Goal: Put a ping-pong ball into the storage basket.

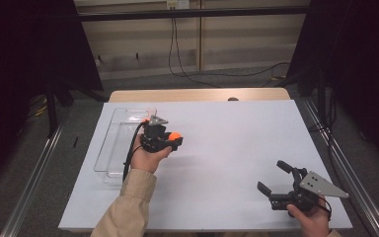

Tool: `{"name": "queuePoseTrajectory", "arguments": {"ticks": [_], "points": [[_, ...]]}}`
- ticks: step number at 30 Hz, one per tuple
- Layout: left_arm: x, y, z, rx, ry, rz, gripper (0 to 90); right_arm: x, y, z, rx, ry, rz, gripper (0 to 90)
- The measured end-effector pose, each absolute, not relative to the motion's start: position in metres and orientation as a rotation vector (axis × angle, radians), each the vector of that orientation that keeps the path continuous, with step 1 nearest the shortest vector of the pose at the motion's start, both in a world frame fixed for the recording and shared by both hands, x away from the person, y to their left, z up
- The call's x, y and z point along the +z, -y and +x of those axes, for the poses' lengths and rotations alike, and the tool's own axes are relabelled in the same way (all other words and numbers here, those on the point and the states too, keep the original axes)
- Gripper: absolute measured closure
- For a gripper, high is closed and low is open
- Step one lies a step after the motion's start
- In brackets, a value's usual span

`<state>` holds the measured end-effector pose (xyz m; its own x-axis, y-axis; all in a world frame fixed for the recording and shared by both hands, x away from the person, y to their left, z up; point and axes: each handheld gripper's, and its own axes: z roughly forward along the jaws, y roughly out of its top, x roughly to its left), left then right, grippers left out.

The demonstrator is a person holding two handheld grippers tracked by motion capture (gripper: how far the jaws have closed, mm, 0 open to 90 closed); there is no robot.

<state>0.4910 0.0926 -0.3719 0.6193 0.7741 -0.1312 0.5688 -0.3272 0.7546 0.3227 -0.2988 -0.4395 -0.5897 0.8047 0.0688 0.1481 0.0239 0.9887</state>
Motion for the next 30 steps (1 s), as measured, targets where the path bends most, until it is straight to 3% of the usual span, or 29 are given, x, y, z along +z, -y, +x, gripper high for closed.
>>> {"name": "queuePoseTrajectory", "arguments": {"ticks": [30], "points": [[-0.364, -0.103, 0.489, 0.342, -1.073, 2.028, 51.1, -0.439, 0.298, 0.323, 1.61, -1.773, 0.968, 0.7]]}}
